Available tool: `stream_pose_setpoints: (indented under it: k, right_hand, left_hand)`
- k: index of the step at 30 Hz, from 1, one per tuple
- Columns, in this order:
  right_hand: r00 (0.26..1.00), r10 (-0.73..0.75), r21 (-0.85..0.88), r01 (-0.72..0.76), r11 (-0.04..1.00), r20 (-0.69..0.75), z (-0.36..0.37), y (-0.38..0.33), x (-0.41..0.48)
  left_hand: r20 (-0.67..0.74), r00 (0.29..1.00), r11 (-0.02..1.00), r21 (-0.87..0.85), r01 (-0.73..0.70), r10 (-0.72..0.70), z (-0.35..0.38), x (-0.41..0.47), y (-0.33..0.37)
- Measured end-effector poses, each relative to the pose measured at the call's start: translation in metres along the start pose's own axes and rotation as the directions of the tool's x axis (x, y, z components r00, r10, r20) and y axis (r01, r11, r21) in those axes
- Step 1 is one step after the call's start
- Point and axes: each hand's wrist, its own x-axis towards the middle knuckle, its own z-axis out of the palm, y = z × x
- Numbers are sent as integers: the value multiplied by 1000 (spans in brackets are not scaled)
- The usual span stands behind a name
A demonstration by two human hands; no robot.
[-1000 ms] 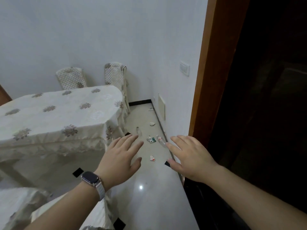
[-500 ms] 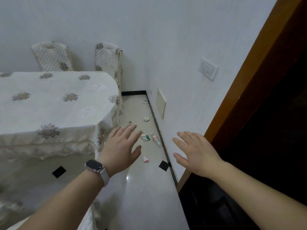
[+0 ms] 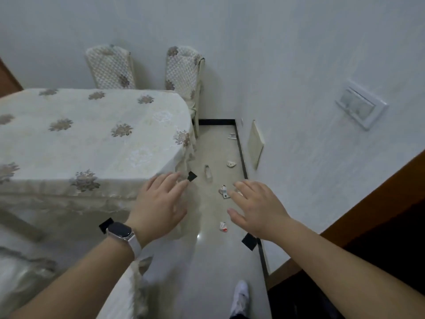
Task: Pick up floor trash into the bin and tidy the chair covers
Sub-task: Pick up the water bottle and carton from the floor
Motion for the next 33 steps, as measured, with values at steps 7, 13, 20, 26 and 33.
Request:
stream_pose_setpoints:
  k: [7, 13, 20, 26, 33]
  right_hand:
    - [999, 29, 140, -27, 990, -17, 36, 78, 75]
    - [999, 33, 224, -37, 974, 24, 64, 121, 121]
    - [992, 78, 211, -97, 973, 96, 91, 159, 153]
    - [977, 132, 148, -158, 976, 168, 126, 189, 182]
    - [930, 252, 30, -270, 962, 269, 150, 209, 236]
  left_hand:
    - [118, 989, 996, 43, 79, -83, 33, 98, 0]
    - [126, 988, 995, 57, 88, -94, 55, 160, 0]
    - [175, 982, 997, -13, 80, -76, 96, 209, -29]
    - [236, 972, 997, -70, 18, -1, 145, 259, -60]
    - [257, 958, 974, -218, -67, 124, 208, 338, -114]
